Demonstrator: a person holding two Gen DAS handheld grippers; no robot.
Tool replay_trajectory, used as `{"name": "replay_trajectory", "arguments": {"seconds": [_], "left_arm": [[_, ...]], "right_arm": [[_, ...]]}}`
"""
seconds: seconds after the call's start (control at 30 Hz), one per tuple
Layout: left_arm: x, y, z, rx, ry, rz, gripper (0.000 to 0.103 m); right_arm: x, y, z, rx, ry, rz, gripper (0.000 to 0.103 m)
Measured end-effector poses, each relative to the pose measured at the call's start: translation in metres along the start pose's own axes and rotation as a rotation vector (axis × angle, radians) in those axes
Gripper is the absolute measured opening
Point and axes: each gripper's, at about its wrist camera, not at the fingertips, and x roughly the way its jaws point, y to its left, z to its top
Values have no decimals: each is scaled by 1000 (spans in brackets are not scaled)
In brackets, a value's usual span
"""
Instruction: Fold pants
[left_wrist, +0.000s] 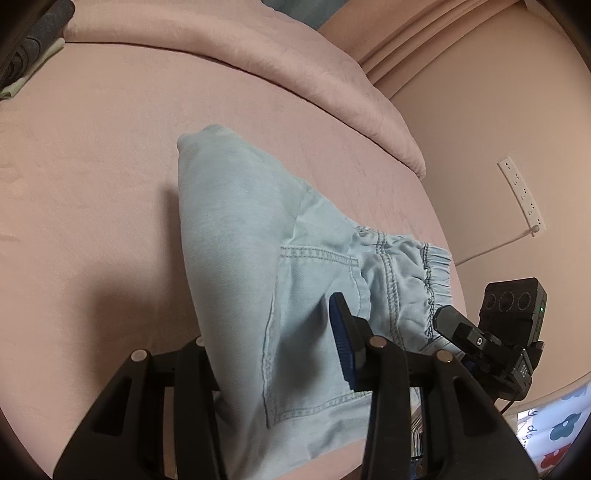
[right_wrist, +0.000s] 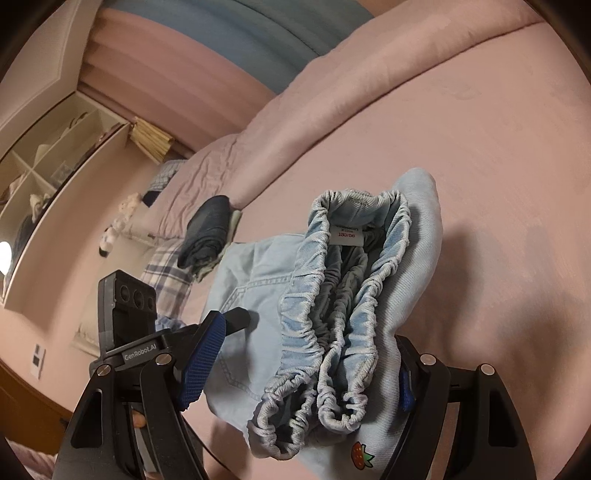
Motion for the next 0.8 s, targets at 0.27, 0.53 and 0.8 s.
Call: {"name": "replay_trajectory", "arguments": {"seconds": [0.27,0.53,0.8], "left_arm": [[-14,9,5,-3,-26,14,40],[-28,16,15,1,-57,27,40],[-35,30,32,-14,-83,26,40]], "right_arm": [[3,2,3,-25,17,12,80],[7,4,9,-68,37,18,80],[17,14,17,-116,58,4,80]]}}
